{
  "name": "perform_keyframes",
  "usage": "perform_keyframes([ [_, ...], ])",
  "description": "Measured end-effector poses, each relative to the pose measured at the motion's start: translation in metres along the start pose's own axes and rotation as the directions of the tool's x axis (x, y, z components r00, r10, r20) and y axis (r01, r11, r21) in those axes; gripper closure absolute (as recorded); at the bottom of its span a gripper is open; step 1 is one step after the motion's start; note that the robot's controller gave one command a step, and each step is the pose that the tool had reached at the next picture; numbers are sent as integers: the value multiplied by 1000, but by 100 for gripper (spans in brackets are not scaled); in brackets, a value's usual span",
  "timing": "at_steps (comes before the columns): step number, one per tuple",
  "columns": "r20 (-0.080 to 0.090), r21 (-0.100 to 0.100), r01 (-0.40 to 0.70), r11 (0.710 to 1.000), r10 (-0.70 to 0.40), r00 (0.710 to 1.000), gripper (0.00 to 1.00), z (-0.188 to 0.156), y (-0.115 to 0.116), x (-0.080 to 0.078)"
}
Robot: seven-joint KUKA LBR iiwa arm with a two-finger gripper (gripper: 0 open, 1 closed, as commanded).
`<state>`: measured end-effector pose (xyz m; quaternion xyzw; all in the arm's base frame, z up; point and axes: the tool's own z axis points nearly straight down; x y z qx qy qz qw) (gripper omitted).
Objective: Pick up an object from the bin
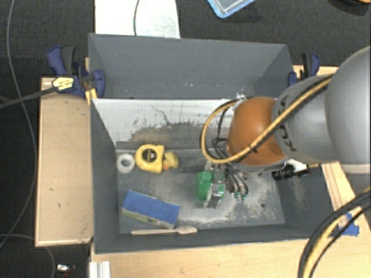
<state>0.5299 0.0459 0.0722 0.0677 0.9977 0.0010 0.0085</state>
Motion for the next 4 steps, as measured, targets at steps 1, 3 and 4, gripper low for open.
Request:
perform_keyframes([
  [1,0,0,-3,1000,3,1000,100,0,0,0],
  [3,0,-1,-6,1000,6,1000,100,0,0,0],
  [4,3,-1,6,1000,-6,1000,100,-238,-26,26],
])
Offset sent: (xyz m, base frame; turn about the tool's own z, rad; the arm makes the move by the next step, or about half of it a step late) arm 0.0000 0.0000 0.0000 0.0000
